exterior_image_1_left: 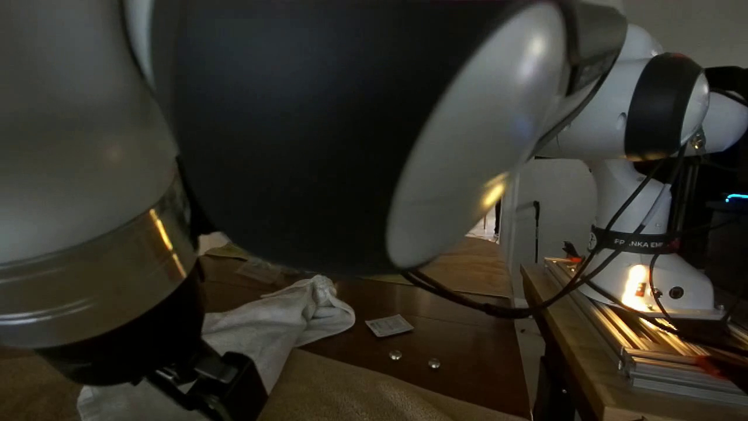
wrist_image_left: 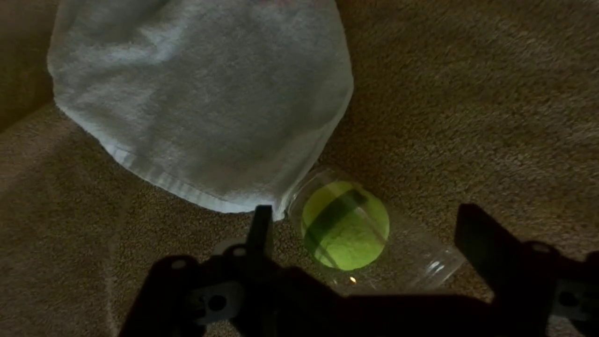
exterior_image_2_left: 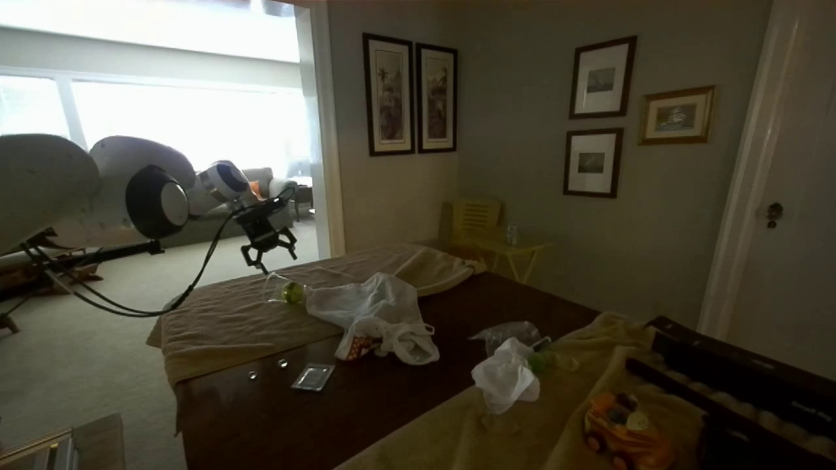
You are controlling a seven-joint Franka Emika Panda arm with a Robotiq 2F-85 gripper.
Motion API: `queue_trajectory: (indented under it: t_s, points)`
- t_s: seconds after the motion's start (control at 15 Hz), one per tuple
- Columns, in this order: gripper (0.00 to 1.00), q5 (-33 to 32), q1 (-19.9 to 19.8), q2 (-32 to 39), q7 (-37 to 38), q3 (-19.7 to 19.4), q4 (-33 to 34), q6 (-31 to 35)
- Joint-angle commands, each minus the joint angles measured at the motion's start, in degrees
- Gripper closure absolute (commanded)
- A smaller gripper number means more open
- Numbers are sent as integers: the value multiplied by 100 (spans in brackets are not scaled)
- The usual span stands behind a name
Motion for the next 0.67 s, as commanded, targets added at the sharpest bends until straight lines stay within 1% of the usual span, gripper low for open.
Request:
queue_trajectory:
  t_s: [0.0, 0.07, 0.2, 0.6]
  points:
    - [0, -52, 19, 173, -25, -77, 165, 426]
    - [0, -21, 19, 211, -2, -66, 224, 442]
    - [0, 34, 22, 136, 17, -31, 93, 506]
    - [0, 260, -2, -21, 39, 185, -4, 560]
